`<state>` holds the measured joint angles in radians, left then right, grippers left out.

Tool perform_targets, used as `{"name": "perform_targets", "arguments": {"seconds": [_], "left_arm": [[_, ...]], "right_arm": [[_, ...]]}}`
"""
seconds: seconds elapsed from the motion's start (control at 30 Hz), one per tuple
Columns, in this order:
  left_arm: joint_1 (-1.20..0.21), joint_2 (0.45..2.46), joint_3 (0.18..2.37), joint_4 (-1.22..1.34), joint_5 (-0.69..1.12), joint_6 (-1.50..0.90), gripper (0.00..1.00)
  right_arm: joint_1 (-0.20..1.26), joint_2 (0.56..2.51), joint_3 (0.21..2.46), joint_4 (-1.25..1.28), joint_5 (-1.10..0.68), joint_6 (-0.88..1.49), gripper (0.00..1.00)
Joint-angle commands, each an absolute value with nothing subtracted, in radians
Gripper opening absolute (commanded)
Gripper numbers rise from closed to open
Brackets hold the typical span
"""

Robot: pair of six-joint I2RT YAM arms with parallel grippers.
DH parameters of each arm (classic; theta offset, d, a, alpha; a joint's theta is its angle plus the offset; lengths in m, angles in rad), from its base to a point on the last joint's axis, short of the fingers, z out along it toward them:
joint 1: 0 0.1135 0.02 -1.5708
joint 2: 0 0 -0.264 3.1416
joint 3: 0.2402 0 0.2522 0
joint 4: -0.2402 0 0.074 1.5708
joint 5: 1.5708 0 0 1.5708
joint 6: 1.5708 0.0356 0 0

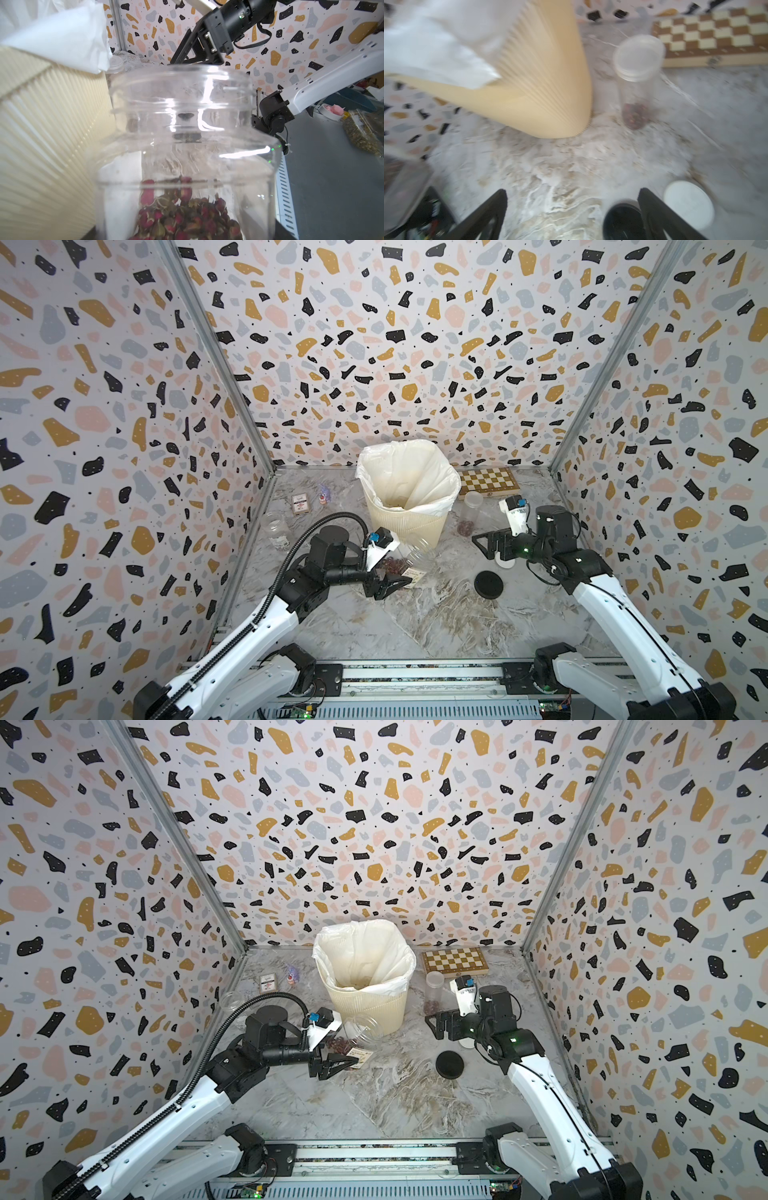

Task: Empty the moldy dried flower tea in the jars
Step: Place the lid at the center of the board, then pour the moldy dried flower tea into the trash bin.

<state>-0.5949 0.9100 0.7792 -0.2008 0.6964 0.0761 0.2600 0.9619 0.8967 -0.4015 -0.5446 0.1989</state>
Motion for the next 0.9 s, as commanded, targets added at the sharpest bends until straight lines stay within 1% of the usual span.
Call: {"name": "perform_targets", "arguments": {"seconds": [0.0,0.07,0.27,0.4,0.67,0.8,0.87], "left_arm": [[-0.63,0.921,0.861,-0.143,0.69,-0.002,0.57],[-0.654,0.93,0.888,-0.123,0.7,-0.043,0.57],[-0.677,0.944,0.929,-0.016,0.724,-0.171,0.58],[-0.687,0.977,0.944,0.062,0.745,-0.257,0.58],[-0.707,1.034,0.942,0.266,0.723,-0.397,0.58],[-0.722,1.051,0.945,0.335,0.683,-0.42,0.58],[-0.73,1.06,0.946,0.364,0.669,-0.414,0.58]], "right_arm": [[0.262,0.923,0.917,-0.313,-0.912,0.186,1.0],[0.262,0.901,0.898,-0.243,-1.047,0.189,1.0],[0.279,0.887,0.901,-0.146,-1.289,0.174,0.99],[0.329,0.905,0.928,-0.179,-1.317,0.104,0.99],[0.374,0.991,1.013,-0.082,-1.344,0.127,0.99],[0.414,1.053,1.069,-0.023,-1.315,0.182,0.99],[0.423,1.096,1.102,0.027,-1.315,0.247,1.0]]}}
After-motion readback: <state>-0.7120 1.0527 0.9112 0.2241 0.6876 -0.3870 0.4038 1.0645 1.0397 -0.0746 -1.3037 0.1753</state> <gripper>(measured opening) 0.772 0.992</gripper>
